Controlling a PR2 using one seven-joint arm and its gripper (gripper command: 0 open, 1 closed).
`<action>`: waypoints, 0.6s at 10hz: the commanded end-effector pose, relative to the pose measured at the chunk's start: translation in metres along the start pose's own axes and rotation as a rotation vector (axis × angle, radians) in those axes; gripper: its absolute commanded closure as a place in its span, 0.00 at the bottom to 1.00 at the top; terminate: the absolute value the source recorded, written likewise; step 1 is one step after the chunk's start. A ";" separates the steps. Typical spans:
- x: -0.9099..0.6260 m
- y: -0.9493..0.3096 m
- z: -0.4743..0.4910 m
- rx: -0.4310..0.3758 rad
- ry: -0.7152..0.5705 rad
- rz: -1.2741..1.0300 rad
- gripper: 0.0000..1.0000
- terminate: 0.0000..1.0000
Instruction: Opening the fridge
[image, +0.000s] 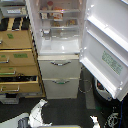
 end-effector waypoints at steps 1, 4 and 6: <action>0.249 -0.019 0.099 -0.075 -0.237 -0.092 0.00 0.00; 0.215 0.014 0.065 -0.065 -0.190 -0.025 0.00 0.00; 0.184 0.043 0.052 -0.092 -0.176 0.041 0.00 0.00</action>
